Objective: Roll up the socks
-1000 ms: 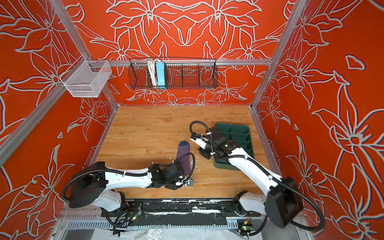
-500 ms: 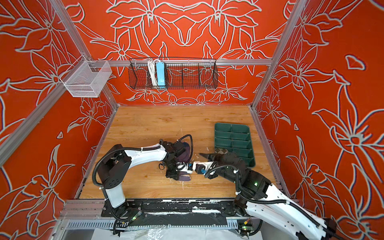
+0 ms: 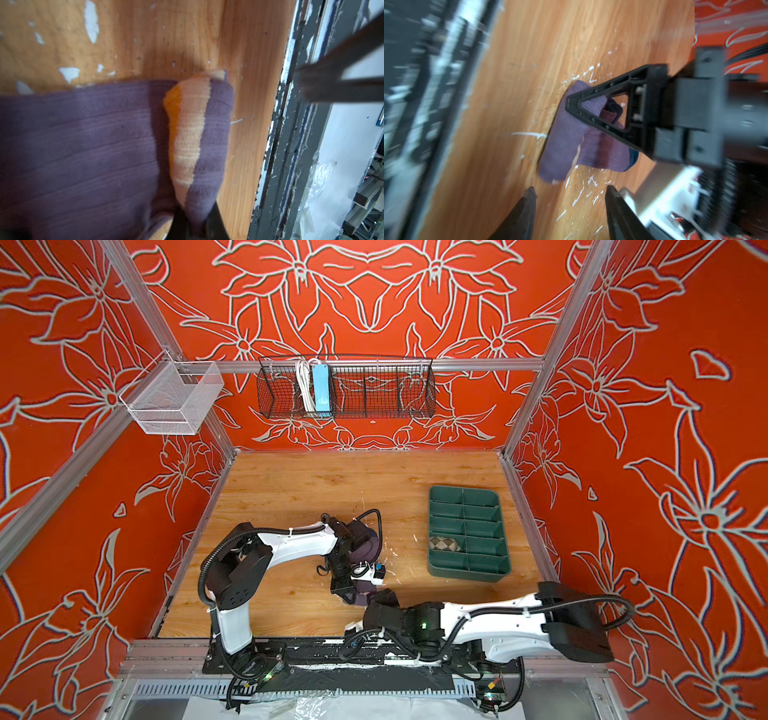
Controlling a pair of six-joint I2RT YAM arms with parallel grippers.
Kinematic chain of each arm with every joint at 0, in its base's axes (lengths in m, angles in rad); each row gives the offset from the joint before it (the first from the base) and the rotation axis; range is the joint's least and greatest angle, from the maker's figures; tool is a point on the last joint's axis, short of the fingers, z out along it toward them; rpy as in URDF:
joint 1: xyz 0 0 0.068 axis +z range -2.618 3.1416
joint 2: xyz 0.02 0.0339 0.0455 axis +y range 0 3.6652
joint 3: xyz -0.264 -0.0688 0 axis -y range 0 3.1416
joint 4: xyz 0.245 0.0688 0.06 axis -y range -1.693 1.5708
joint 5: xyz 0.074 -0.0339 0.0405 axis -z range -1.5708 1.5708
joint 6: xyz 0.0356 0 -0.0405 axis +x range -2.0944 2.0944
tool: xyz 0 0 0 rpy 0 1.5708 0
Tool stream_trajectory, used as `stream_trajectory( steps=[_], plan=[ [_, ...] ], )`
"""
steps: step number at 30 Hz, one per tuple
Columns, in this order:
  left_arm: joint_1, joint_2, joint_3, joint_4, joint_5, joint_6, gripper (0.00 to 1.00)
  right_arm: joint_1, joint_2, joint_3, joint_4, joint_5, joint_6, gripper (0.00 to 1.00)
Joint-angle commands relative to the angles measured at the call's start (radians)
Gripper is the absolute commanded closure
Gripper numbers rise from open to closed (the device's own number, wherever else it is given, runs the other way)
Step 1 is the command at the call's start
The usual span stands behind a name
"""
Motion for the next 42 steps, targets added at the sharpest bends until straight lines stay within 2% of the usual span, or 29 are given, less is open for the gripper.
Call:
stream_trajectory(
  steps=[1, 7, 9, 14, 17, 19, 21, 24, 26, 30, 32, 34, 36, 40, 42],
  plan=[
    [0.007, 0.026, 0.007, -0.046, 0.012, 0.004, 1.0, -0.013, 0.104, -0.007, 0.211, 0.121, 0.053, 0.43],
    [0.007, 0.026, 0.007, -0.044, 0.01, 0.003, 0.99, -0.043, 0.228, -0.016, 0.273, 0.07, 0.092, 0.45],
    [0.007, 0.02, 0.004, -0.04, 0.009, 0.001, 0.97, -0.058, 0.249, -0.012, 0.258, 0.057, 0.103, 0.53],
    [0.007, -0.051, -0.024, 0.001, 0.024, 0.001, 0.89, -0.078, 0.254, 0.022, 0.112, -0.028, 0.122, 0.85],
    [0.007, -0.125, -0.049, 0.031, 0.013, 0.007, 0.85, -0.09, 0.229, 0.06, -0.047, -0.129, 0.135, 0.93],
    [0.007, -0.18, -0.066, 0.051, -0.012, 0.006, 0.81, -0.11, 0.209, 0.094, -0.168, -0.209, 0.152, 0.95],
    [0.008, -0.245, -0.085, 0.085, -0.046, -0.004, 0.73, -0.135, 0.195, 0.131, -0.278, -0.283, 0.17, 0.97],
    [0.008, -0.375, -0.138, 0.166, -0.136, -0.027, 0.6, -0.162, 0.181, 0.183, -0.42, -0.377, 0.184, 0.97],
    [0.01, -0.491, -0.197, 0.252, -0.234, -0.05, 0.56, -0.184, 0.18, 0.217, -0.49, -0.461, 0.179, 0.97],
    [0.011, -0.766, -0.343, 0.484, -0.53, -0.09, 0.52, -0.25, 0.216, 0.298, -0.573, -0.647, 0.158, 0.97],
    [0.011, -0.942, -0.426, 0.605, -0.698, -0.078, 0.4, -0.283, 0.255, 0.347, -0.605, -0.731, 0.145, 0.97],
    [0.012, -1.09, -0.466, 0.647, -0.768, -0.026, 0.33, -0.309, 0.3, 0.393, -0.631, -0.797, 0.126, 0.97],
    [0.013, -1.212, -0.466, 0.601, -0.729, 0.022, 0.26, -0.33, 0.361, 0.448, -0.668, -0.851, 0.102, 0.97],
    [0.011, -1.358, -0.41, 0.306, -0.441, 0.21, 0.27, -0.381, 0.523, 0.584, -0.769, -0.968, 0.064, 0.97],
    [0.008, -1.385, -0.407, 0.218, -0.358, 0.249, 0.29, -0.409, 0.607, 0.658, -0.825, -1.024, 0.052, 0.97]
  ],
)
